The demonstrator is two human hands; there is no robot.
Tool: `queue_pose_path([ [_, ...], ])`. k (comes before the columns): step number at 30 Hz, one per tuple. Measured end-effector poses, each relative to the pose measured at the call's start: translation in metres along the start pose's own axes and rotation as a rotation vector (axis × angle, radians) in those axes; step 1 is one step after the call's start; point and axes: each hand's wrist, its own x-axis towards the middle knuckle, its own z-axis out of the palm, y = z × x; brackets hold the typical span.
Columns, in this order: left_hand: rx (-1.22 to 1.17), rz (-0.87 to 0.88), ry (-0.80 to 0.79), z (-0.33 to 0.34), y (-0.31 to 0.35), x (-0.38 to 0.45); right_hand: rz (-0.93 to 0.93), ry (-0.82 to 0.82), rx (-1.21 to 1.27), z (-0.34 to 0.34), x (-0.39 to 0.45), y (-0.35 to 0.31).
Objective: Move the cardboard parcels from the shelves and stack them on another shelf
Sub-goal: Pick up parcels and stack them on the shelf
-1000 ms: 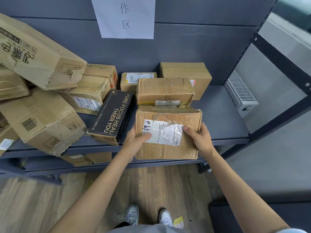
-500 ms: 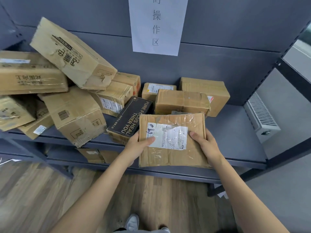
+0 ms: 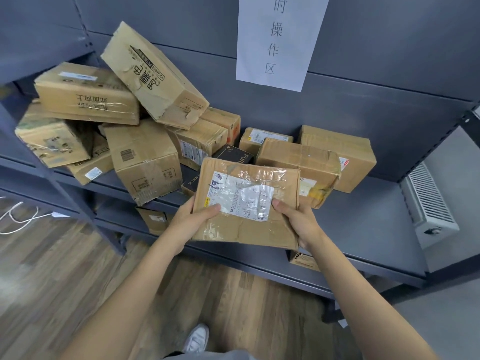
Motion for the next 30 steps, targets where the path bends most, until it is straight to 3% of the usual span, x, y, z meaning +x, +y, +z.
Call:
queue_pose_path([
  [3, -0.119, -0.024, -0.024, 0.002, -0.007, -0.007, 0.005, -0.030, -0.039, 0.005, 0.001, -0.004],
  [12, -0.264, 0.006, 0.102, -0.006, 0.001, -0.008, 0.035, -0.102, 0.030, 0.012, 0.013, -0.012],
  [14, -0.280, 0.007, 0.120, -0.013, 0.005, -0.006, 0.035, -0.043, -0.009, 0.011, 0.024, -0.013],
  [17, -0.278, 0.016, 0.146, -0.024, 0.009, -0.004, -0.124, 0.214, -0.277, 0.002, 0.042, -0.022],
  [21, -0.273, 0.020, 0.180, -0.037, 0.014, 0.001, -0.355, 0.304, -0.840, -0.018, 0.076, -0.035],
  [26, -0.312, 0.010, 0.221, -0.042, 0.019, 0.010, -0.364, 0.350, -1.372, -0.036, 0.115, -0.042],
  [30, -0.296, 0.038, 0.213, -0.040, 0.024, 0.018, -0.316, 0.412, -1.546, -0.060, 0.127, -0.050],
])
